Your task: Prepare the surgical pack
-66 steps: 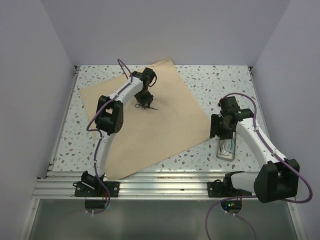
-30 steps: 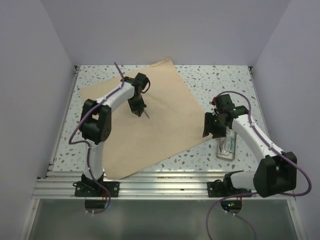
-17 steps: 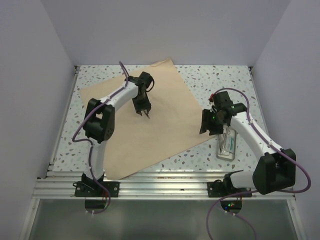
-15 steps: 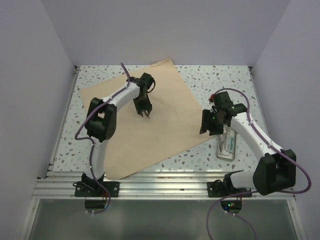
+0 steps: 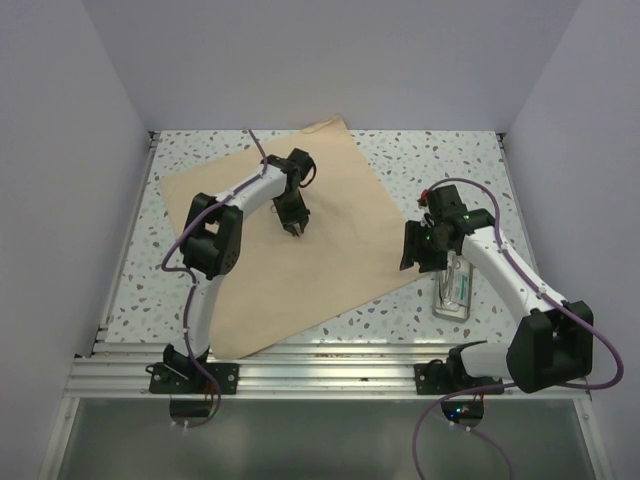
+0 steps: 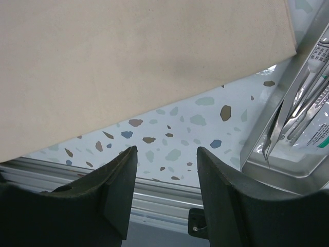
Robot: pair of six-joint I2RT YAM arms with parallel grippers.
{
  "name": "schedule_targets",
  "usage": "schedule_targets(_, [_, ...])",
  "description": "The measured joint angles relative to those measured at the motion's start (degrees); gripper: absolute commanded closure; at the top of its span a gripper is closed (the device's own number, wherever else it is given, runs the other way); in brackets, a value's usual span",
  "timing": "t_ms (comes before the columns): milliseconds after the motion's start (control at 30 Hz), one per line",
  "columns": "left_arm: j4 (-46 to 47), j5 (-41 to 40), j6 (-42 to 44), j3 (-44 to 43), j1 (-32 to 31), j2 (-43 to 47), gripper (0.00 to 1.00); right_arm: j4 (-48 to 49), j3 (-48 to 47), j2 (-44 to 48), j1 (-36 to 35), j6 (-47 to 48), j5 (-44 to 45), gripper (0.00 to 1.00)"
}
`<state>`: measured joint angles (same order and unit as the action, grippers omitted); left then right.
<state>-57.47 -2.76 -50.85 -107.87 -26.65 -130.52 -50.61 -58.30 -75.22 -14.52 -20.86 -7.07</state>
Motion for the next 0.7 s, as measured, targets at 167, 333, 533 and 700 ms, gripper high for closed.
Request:
schedule_targets(167, [0.0,0.4,-0.6,0.7,0.0,-0.1,0.71,0.1,0.1,0.0,0.0,0.1,0.0,0.46])
schedule_targets(333, [-0.1,0.4,-0.6,0.8,0.0,-0.1,0.71,0.2,0.1,0.0,0.0,0.1,0.0,0.46])
schedule_targets(533, [-0.3,0.3,-0.4,0.9,0.0,-0.1,0.84,0.8,0.1,-0.2,0.0,0.1,0.0,0.46])
schedule_targets(700, [-0.6,0.4,0.9,0.9,0.0,-0.1,1.00,0.9,0.0,-0.5,0.0,0.1,-0.1,0.46])
